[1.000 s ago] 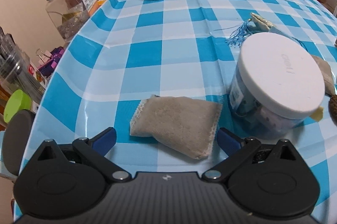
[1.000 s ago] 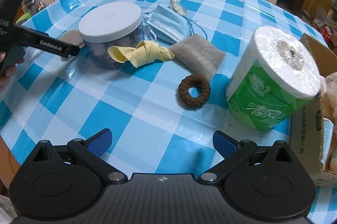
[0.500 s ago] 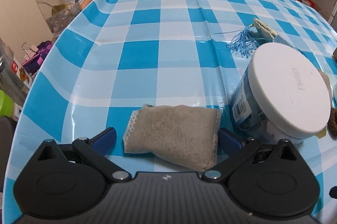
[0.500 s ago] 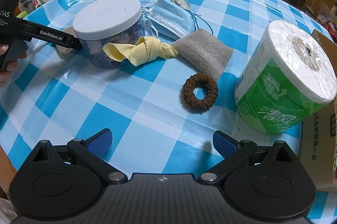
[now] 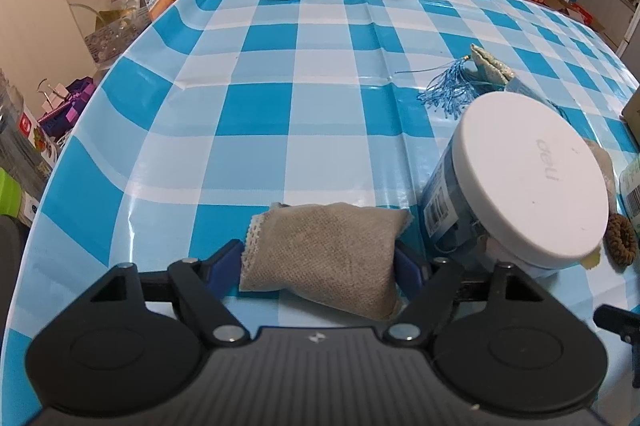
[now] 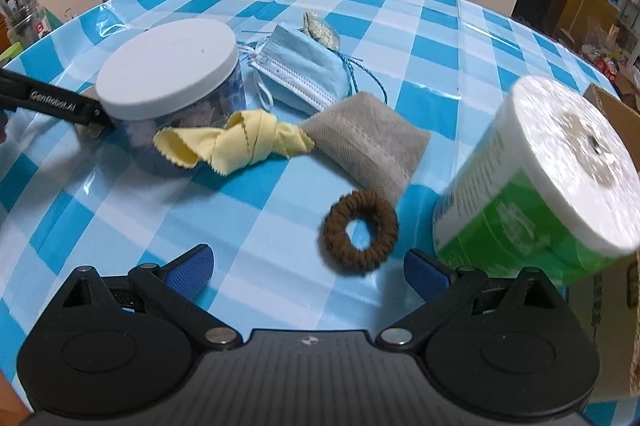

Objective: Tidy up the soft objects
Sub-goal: 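Close the left tool on the grey-brown fabric pouch while the right tool approaches the brown hair tie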

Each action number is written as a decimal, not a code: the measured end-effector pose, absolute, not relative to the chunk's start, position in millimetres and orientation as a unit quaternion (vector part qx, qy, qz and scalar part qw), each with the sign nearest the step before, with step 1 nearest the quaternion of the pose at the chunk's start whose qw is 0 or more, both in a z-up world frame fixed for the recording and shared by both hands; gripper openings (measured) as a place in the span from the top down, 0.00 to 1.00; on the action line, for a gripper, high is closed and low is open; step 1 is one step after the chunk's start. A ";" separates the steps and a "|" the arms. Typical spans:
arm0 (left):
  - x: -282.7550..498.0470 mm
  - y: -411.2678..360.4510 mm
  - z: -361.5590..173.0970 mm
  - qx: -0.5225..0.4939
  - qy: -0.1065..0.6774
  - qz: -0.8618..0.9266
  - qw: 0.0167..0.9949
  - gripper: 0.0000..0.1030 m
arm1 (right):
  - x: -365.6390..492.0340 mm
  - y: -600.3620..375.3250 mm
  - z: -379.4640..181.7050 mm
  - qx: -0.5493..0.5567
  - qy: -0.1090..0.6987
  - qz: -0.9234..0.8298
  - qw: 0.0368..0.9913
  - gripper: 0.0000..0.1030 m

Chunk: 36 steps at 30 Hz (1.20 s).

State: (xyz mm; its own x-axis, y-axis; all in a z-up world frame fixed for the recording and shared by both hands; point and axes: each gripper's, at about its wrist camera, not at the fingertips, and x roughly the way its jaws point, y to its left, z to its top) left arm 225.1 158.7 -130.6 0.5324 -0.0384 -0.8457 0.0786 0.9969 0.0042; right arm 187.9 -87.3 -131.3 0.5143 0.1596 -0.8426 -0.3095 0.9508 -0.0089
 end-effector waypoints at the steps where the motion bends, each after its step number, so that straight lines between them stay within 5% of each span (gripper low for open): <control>1: 224.7 158.4 -130.6 0.021 0.483 -0.034 0.875 0.25 | 190.5 -86.5 -132.3 -0.076 0.474 0.136 0.866 0.00; 16: 216.7 151.7 -131.9 0.031 0.493 -0.048 0.868 0.15 | 194.2 -78.5 -134.4 -0.069 0.480 0.172 0.858 0.01; 24: 217.2 151.8 -131.8 0.034 0.491 -0.055 0.869 0.16 | 199.8 -82.0 -135.5 -0.062 0.473 0.141 0.868 0.09; 36: 213.8 151.2 -127.3 0.035 0.488 -0.055 0.870 0.35 | 206.8 -83.4 -130.2 -0.067 0.461 0.106 0.878 0.53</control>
State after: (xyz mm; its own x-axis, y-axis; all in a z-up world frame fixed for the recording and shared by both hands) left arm 213.8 151.2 -127.3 0.5178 -0.0621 -0.8533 0.1296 0.9915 0.0065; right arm 206.8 -83.4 -130.2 0.5523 0.1255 -0.8241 -0.2485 0.9684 -0.0191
